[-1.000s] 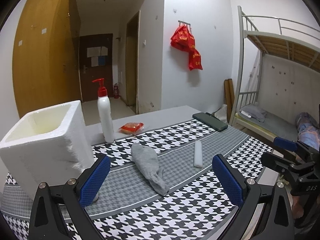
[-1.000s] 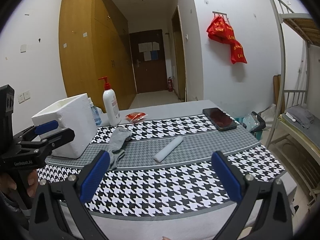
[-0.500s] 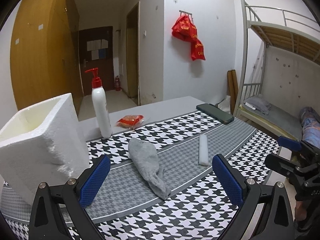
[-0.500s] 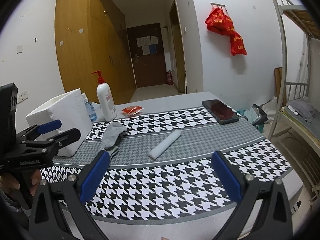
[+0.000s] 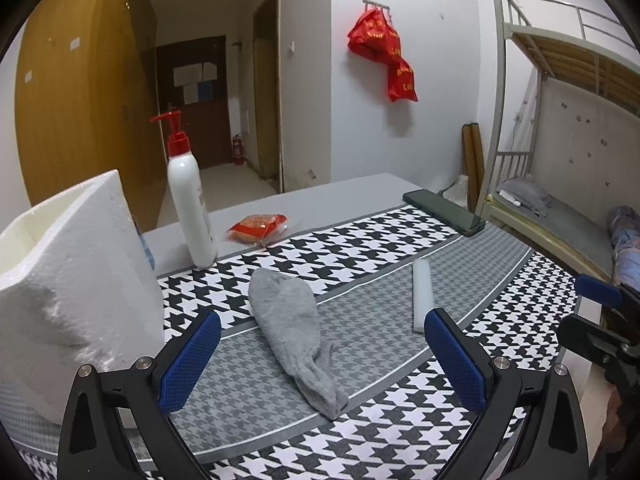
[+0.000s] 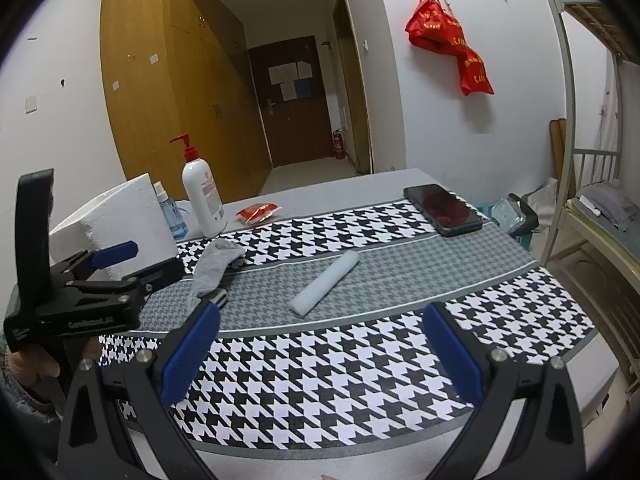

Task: Organize soft objects
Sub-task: 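Move the left tool toward the grey sock while the right tool approaches the white foam roll, then close the left gripper on the grey sock while the right gripper closes on the white foam roll, then lift the grey sock and white foam roll and carry both toward the foam box, then open the left gripper to drop the grey sock into the foam box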

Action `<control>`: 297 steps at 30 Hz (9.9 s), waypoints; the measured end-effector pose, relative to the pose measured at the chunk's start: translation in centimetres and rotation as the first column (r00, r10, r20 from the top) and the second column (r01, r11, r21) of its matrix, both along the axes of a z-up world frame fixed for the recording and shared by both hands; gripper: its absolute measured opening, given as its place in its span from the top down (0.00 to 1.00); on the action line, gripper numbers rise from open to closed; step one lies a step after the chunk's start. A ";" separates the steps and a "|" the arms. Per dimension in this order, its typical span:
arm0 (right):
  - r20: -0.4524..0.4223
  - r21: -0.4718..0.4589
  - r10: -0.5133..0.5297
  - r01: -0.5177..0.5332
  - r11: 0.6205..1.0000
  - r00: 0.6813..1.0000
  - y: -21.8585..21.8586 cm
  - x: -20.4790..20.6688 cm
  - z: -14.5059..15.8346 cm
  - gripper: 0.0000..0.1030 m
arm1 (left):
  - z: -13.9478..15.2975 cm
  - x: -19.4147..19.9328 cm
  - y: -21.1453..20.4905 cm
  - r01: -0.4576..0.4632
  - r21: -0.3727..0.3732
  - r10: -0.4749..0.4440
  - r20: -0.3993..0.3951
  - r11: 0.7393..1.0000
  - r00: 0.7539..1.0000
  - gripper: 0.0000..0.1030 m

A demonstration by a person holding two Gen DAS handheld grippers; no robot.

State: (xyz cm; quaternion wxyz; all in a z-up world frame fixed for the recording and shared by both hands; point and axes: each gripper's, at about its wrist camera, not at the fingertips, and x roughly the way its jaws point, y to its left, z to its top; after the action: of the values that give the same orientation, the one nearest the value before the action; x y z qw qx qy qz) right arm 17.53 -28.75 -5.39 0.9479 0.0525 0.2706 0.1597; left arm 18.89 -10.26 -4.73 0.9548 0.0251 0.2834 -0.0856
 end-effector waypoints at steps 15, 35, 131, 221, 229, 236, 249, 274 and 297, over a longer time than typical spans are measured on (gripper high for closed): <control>-0.029 -0.035 0.022 -0.023 0.999 0.999 1.1 1.5 -0.6 0.00 | -2.8 3.1 0.9 -0.040 -0.044 0.035 -0.124 0.998 0.992 0.06; -0.121 -0.059 0.051 -0.059 0.997 0.991 2.7 3.7 -2.1 0.00 | -5.5 5.1 1.7 -0.086 -0.036 0.075 -0.231 0.996 0.970 0.31; -0.325 -0.216 -0.073 0.001 0.976 0.943 6.3 8.6 -5.6 0.62 | -4.6 3.6 3.4 -0.068 -0.095 0.050 -0.177 0.993 0.983 0.81; 0.078 0.053 0.163 -0.167 0.984 0.984 8.0 -0.8 7.4 0.82 | 8.6 -8.5 4.6 -0.087 0.017 0.078 0.289 0.996 0.954 0.81; 0.099 0.044 0.215 -0.220 0.974 0.972 9.5 -0.5 8.1 0.82 | 9.4 -9.2 5.6 -0.128 0.008 0.119 0.316 0.992 0.941 0.81; 0.116 0.040 0.251 -0.257 0.966 0.961 10.9 -0.2 8.9 0.82 | 9.9 -9.3 7.4 -0.178 -0.010 0.172 0.313 0.984 0.934 0.81; 0.118 0.028 0.325 -0.330 0.943 0.938 14.5 0.5 9.3 0.82 | 9.8 -9.0 10.7 -0.265 -0.025 0.259 0.307 0.964 0.916 0.81; 0.093 -0.027 0.443 -0.443 0.896 0.892 22.2 1.4 10.0 0.82 | 9.3 -5.7 16.1 -0.336 -0.032 0.334 0.231 0.941 0.914 0.81; 0.084 -0.036 0.388 -0.387 0.921 0.918 21.5 1.8 9.8 0.82 | 7.3 -1.1 18.4 -0.333 -0.060 0.338 0.122 0.941 0.933 0.78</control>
State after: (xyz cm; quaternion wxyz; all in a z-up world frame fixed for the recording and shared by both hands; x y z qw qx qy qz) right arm 19.37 -7.29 4.41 0.9091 -0.0182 0.2344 0.3438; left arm 17.78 8.09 2.59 0.9722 -0.0365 0.2188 0.0751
